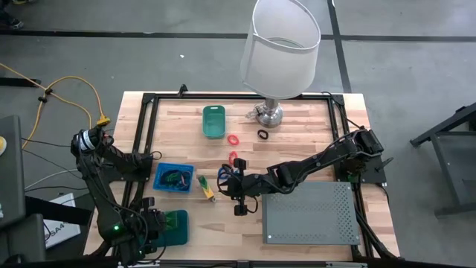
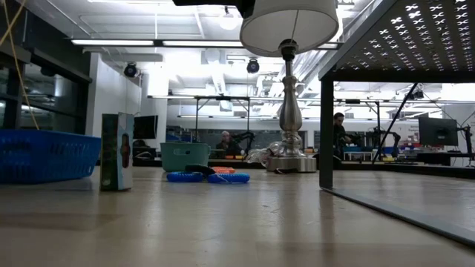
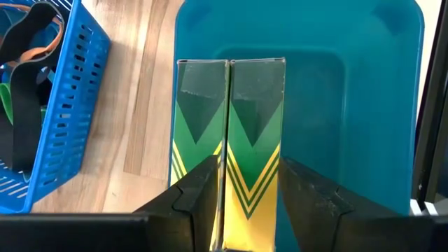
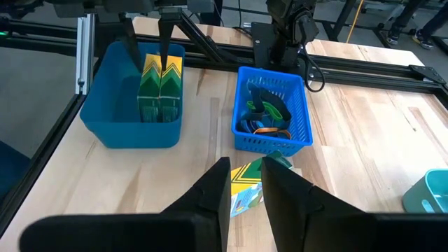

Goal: Pick & Place Office Desk Supplies
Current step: Put the pack of crayons into the bottom blue bin

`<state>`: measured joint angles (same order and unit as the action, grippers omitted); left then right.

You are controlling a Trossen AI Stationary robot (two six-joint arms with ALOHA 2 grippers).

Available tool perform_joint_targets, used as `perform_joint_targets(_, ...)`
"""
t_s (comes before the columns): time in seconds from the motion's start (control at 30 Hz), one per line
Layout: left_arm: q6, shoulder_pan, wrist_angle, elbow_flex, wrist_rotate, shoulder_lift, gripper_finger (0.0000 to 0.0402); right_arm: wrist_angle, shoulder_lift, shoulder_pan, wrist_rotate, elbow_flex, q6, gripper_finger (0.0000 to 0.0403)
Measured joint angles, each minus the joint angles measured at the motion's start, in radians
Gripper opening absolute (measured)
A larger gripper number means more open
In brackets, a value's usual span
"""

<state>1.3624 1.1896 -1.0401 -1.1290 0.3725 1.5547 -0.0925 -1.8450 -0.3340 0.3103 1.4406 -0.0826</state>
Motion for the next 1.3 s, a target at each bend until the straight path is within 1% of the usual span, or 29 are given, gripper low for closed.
perform_joint_targets(0.27, -0.001, 0.0, 0.0, 0.0, 0.0, -0.004, 0.0143, 0.0, 0.0, 0.0, 0.0, 0.0, 0.0, 0.0069)
perform_joint_targets(0.37, -0.035, 0.0, 0.0, 0.001, 0.0, -0.043, 0.0143, 0.0, 0.0, 0.0, 0.0, 0.0, 0.0, 0.0069)
perform_joint_targets(0.6, -0.2, -0.038, -0.055, 0.0, 0.009, -0.155, 0.0143, 0.0, 0.0, 0.0, 0.0, 0.0, 0.0, 0.0069)
perform_joint_targets(0.8, -0.35, -0.09, -0.06, 0.0, 0.01, -0.168, 0.0143, 0.0, 0.0, 0.0, 0.0, 0.0, 0.0, 0.0069)
perform_joint_targets(0.97, -0.413, -0.13, -0.06, 0.0, 0.011, -0.168, 0.0143, 0.0, 0.0, 0.0, 0.0, 0.0, 0.0, 0.0069)
perform_joint_targets(1.07, -0.439, -0.144, -0.06, 0.001, 0.033, -0.181, 0.0143, 0.0, 0.0, 0.0, 0.0, 0.0, 0.0, 0.0069)
perform_joint_targets(1.17, -0.45, -0.161, -0.062, 0.012, 0.078, -0.226, 0.0143, 0.0, 0.0, 0.0, 0.0, 0.0, 0.0, 0.0069)
perform_joint_targets(1.3, -0.46, -0.196, -0.05, 0.107, 0.125, -0.335, 0.0143, 0.0, 0.0, 0.0, 0.0, 0.0, 0.0, 0.0069)
